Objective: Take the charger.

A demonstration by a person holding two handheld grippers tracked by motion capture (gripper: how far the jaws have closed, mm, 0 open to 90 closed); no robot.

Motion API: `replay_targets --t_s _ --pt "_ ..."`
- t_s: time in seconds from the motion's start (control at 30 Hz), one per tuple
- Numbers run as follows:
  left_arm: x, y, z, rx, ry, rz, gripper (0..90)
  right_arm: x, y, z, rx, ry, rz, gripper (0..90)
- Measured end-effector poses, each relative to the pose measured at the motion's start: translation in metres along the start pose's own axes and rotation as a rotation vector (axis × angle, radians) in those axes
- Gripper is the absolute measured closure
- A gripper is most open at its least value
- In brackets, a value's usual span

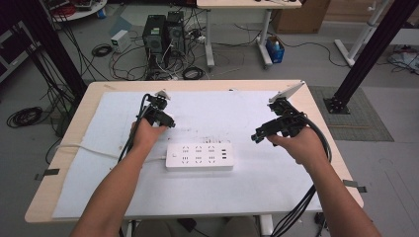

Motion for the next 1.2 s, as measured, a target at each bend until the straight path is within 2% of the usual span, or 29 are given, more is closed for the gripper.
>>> replay_targets --t_s 0.07,0.13,0.27,0.3,0.57,0.73,0.87,0.97,1.1,1.2 --pt "-0.004 0.0 -0.001 0.004 -0.003 -0.007 42.6 0.0 0.0 0.0 0.002 0.003 -0.002 4.5" --pt "-0.02 0.002 -0.003 0.017 -0.019 -0.013 42.6 0.001 0.002 0.002 0.006 0.002 0.003 4.5" --pt "-0.039 0.004 -0.004 0.024 -0.038 -0.013 42.6 0.002 0.005 0.004 0.004 0.005 0.012 4.5" --pt "-0.045 0.005 -0.005 0.037 -0.041 -0.015 42.6 0.002 0.006 0.004 0.006 0.004 0.013 4.5" --pt "-0.084 0.001 -0.004 0.083 -0.06 -0.045 42.6 0.003 0.012 0.006 0.002 0.011 0.023 4.5" --pt "-0.108 0.0 -0.005 0.104 -0.072 -0.039 42.6 0.0 0.015 0.006 -0.001 0.007 0.029 4.5" --pt "-0.122 -0.002 -0.007 0.11 -0.088 -0.04 42.6 -0.002 0.017 0.005 -0.006 0.003 0.031 4.5" --pt "-0.13 -0.003 -0.01 0.125 -0.083 -0.03 42.6 -0.003 0.019 0.005 -0.011 0.001 0.032 4.5" --pt "-0.139 -0.006 -0.012 0.12 -0.098 -0.04 42.6 -0.003 0.024 0.004 -0.015 0.0 0.034 4.5" --pt "-0.145 -0.009 -0.014 0.139 -0.103 -0.041 42.6 -0.004 0.028 0.004 -0.018 -0.003 0.038 4.5"
Point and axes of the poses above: each handheld gripper's, and its own axes: x roughly forward along the jaws, z roughly out of its top, y roughly to its left, the point moved 8 cm from there along x, roughly forward along the jaws, and after that the axes turned 10 degrees about x, right-handed, at the moved point
